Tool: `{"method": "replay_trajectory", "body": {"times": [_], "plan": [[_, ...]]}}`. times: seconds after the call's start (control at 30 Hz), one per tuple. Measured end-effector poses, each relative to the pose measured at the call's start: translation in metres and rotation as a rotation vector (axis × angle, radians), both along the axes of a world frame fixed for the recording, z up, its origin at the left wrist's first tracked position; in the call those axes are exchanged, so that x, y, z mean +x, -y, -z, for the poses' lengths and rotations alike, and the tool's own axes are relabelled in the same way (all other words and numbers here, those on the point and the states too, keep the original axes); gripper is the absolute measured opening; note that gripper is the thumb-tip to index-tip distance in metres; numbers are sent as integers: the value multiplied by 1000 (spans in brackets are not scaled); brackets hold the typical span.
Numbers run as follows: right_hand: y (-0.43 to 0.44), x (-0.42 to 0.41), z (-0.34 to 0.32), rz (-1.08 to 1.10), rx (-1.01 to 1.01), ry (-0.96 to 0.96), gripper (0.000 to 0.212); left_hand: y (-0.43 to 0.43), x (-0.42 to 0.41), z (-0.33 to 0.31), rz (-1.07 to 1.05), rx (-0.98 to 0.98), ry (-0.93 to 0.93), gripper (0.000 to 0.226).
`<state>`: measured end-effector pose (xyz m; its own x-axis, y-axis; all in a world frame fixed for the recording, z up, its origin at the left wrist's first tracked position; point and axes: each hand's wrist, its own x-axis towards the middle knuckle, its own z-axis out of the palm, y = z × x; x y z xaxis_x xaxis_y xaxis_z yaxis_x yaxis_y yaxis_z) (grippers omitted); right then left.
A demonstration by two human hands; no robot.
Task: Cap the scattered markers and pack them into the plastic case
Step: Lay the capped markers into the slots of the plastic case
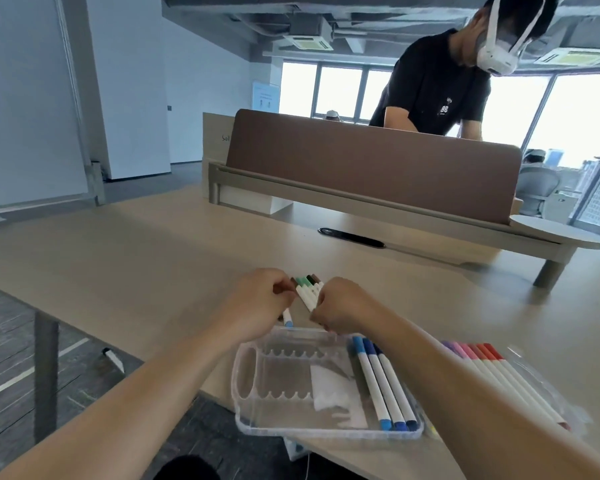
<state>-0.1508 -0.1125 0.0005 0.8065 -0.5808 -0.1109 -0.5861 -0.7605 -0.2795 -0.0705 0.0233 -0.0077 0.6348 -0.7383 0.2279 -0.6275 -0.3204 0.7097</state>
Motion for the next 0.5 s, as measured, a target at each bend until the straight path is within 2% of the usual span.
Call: {"method": "replay_trajectory", "body": {"times": [0.07,0.2,0.5], "plan": [[-2,19,1,7,-1,7,21,-2,11,1,-20,-20,-18,16],[-8,48,2,19,-55,-34,27,-5,28,1,-39,-3,20,15],[-11,75,9,0,-101,-116,24,-8,38,6,-49,20,11,17]]}}
